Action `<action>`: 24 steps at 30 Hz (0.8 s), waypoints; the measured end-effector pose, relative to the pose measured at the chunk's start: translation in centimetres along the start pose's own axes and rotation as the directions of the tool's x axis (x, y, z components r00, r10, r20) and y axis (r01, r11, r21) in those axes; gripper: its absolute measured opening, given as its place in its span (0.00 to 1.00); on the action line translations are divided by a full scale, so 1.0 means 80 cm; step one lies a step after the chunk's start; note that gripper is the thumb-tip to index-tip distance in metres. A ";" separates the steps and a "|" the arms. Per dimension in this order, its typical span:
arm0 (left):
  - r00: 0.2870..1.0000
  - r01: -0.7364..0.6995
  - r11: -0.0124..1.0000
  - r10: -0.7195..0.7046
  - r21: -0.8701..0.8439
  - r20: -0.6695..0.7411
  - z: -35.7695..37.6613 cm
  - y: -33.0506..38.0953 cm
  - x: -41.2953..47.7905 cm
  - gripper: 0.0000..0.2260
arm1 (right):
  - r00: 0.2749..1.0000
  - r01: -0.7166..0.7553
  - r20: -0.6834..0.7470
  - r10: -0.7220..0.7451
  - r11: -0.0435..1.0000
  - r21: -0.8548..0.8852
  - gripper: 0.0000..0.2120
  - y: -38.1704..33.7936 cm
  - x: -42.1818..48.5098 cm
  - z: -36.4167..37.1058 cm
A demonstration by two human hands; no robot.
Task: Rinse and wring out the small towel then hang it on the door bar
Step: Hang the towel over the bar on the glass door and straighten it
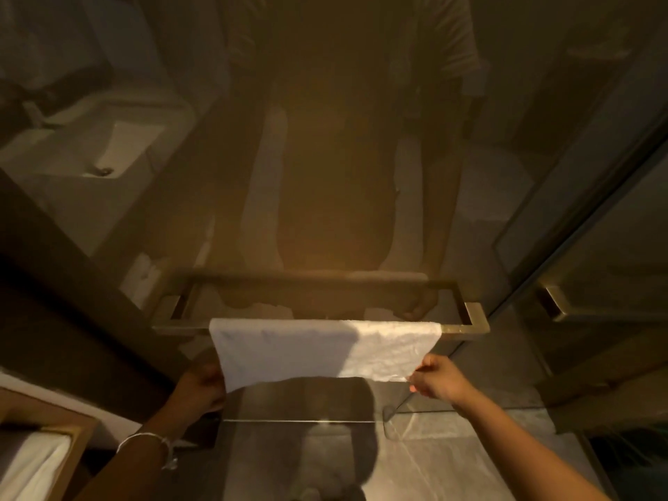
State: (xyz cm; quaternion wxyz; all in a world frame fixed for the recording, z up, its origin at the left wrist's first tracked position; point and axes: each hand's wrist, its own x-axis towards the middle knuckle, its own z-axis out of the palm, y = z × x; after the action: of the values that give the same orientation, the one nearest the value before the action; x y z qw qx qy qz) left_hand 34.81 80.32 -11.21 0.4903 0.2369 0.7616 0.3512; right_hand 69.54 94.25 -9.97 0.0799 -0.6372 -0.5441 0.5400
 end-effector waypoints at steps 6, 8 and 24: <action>0.990 -0.117 0.991 0.111 0.058 0.085 -0.027 0.006 0.000 0.17 | 0.979 0.123 0.161 -0.127 0.992 0.034 0.30 -0.012 -0.013 -0.015; 0.987 -0.123 0.991 0.117 0.046 0.107 -0.029 0.012 -0.001 0.16 | 0.978 0.146 0.137 -0.154 0.987 0.070 0.26 -0.016 -0.013 -0.017; 0.974 -0.199 0.956 0.218 0.216 -0.067 0.006 0.043 0.002 0.13 | 0.964 0.223 -0.107 -0.243 0.960 -0.167 0.18 -0.019 -0.010 -0.005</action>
State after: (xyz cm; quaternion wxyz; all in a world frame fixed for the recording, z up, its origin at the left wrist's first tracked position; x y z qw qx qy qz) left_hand 35.28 82.78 -8.78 0.3885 0.3498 0.7861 0.3298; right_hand 69.04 94.40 -8.24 0.1281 -0.6057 -0.6492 0.4418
